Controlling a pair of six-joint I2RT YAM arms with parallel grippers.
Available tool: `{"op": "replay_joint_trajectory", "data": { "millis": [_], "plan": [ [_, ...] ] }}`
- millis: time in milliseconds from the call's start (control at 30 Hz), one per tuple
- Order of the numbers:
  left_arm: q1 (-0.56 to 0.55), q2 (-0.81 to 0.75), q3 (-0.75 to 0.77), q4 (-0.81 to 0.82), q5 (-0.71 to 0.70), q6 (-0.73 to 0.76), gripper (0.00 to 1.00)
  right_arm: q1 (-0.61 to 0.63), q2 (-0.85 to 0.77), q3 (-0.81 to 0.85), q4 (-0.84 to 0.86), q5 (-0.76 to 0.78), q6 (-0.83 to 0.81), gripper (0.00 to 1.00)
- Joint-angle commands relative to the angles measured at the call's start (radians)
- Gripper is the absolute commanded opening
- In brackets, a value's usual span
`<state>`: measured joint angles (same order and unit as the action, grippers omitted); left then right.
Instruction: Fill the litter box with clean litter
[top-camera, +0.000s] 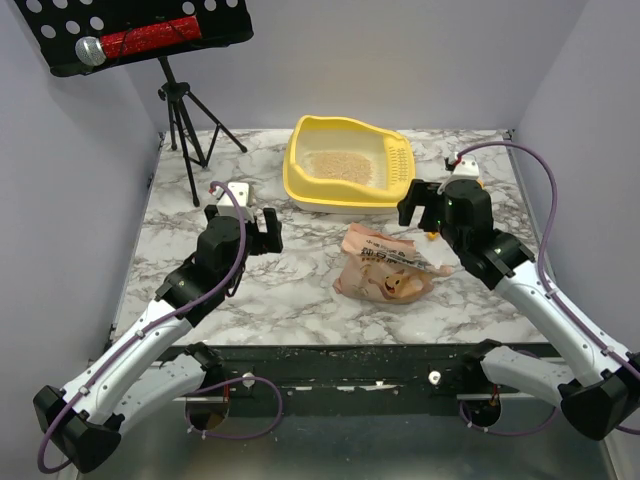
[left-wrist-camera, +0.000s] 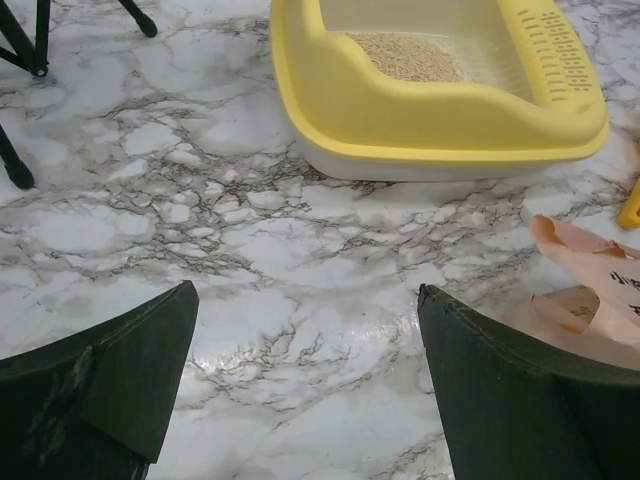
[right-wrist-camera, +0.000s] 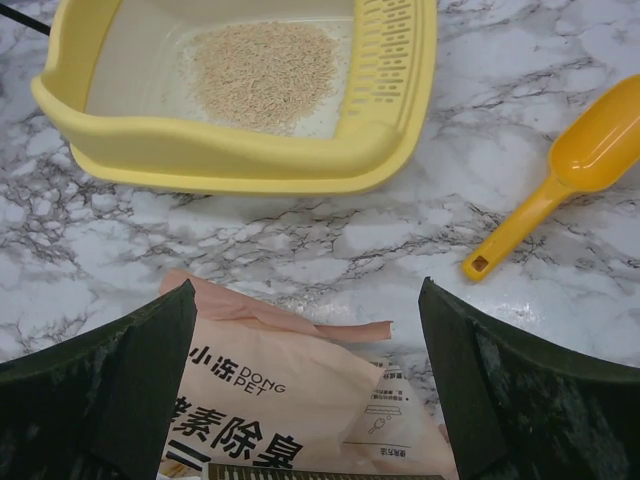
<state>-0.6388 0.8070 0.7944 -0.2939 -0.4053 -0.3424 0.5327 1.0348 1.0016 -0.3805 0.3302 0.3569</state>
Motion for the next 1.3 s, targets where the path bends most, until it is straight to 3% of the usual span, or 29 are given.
{"op": "replay_joint_trajectory", "data": {
  "millis": [0,167,367,633,900,1267],
  "plan": [
    [0.002,-0.005,0.0,0.022,0.072,0.005,0.99,0.001,0.014,0.032,-0.009,-0.052,-0.033,1.0],
    [0.002,0.003,0.003,0.022,0.119,0.022,0.99,0.001,0.03,0.035,-0.035,-0.068,-0.091,1.0],
    [0.004,0.029,0.034,-0.028,0.108,0.017,0.99,0.001,0.045,0.057,-0.021,-0.269,-0.185,1.0],
    [0.004,0.0,0.046,-0.057,0.046,0.002,0.99,0.058,0.154,0.163,-0.132,-0.5,-0.306,0.97],
    [0.004,-0.061,0.029,-0.036,0.103,0.016,0.99,0.251,0.269,0.207,-0.241,-0.427,-0.475,0.95],
    [0.004,-0.081,0.034,-0.045,0.134,0.008,0.99,0.263,0.344,0.229,-0.302,-0.39,-0.526,0.92]
  ]
}}
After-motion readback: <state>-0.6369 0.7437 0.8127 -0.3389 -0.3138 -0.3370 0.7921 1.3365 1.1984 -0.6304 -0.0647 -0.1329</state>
